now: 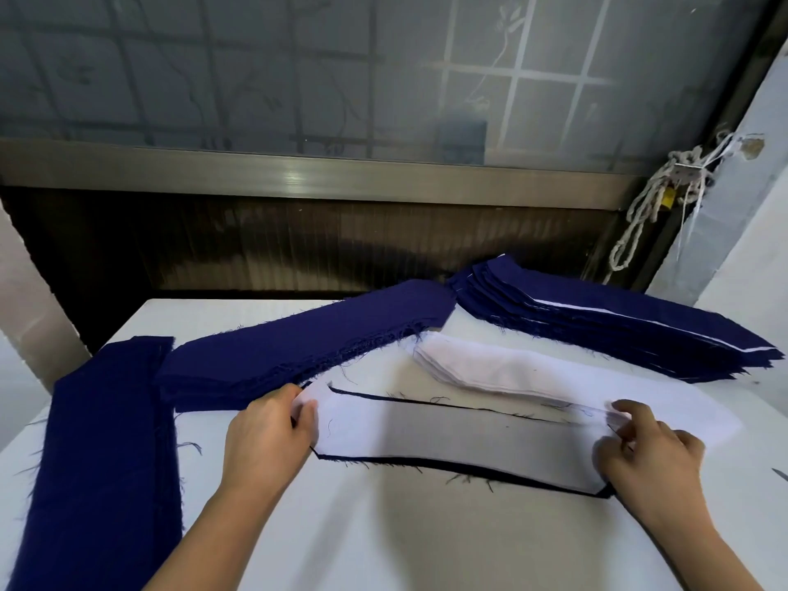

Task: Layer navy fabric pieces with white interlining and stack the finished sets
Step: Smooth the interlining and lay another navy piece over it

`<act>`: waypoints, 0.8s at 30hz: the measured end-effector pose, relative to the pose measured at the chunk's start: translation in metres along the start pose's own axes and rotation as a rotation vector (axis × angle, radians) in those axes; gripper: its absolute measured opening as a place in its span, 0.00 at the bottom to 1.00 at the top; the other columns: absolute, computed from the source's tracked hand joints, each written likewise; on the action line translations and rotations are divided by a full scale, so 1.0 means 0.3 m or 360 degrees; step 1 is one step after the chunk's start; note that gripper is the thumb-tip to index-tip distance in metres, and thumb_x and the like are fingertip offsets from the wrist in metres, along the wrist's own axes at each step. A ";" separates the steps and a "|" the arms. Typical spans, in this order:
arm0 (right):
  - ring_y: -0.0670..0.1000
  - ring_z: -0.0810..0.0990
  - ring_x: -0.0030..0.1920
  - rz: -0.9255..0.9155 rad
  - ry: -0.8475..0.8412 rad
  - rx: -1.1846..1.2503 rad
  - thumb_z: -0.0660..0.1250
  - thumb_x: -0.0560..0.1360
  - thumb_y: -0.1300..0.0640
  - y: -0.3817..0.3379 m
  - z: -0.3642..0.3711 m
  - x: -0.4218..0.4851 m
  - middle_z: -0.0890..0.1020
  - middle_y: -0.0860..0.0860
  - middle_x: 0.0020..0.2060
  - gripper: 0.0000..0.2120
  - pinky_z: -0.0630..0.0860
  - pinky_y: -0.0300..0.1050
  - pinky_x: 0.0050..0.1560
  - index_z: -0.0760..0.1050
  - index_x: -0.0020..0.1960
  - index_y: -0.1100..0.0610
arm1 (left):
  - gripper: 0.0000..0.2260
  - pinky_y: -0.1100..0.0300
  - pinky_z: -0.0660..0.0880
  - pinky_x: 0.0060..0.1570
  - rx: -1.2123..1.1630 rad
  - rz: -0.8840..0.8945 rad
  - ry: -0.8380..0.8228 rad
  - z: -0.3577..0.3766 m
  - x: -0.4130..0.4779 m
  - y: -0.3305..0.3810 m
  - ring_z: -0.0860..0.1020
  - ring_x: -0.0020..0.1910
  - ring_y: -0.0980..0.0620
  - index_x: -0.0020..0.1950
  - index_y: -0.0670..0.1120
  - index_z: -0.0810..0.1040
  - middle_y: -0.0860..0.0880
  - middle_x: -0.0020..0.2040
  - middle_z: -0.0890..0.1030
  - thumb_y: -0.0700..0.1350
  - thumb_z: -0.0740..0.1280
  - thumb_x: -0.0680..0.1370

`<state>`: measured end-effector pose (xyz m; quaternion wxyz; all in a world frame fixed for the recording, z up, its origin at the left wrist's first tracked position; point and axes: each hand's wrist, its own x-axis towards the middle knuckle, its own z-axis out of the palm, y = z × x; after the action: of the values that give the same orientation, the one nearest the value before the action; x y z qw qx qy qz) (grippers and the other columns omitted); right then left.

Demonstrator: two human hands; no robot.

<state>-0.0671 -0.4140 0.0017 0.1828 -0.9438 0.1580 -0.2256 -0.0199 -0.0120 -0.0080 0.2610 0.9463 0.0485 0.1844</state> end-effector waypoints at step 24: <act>0.62 0.76 0.41 0.0029 0.0142 -0.0235 0.70 0.63 0.67 0.010 0.019 -0.010 0.78 0.54 0.35 0.20 0.64 0.56 0.56 0.75 0.55 0.62 | 0.08 0.60 0.65 0.28 -0.0044 -0.0086 0.0079 0.013 0.008 0.000 0.73 0.31 0.57 0.44 0.53 0.72 0.56 0.31 0.74 0.49 0.71 0.76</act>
<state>-0.0677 -0.4139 -0.0054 0.1076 -0.9423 0.1907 -0.2533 -0.0161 -0.0133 -0.0104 0.2775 0.9361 0.0778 0.2014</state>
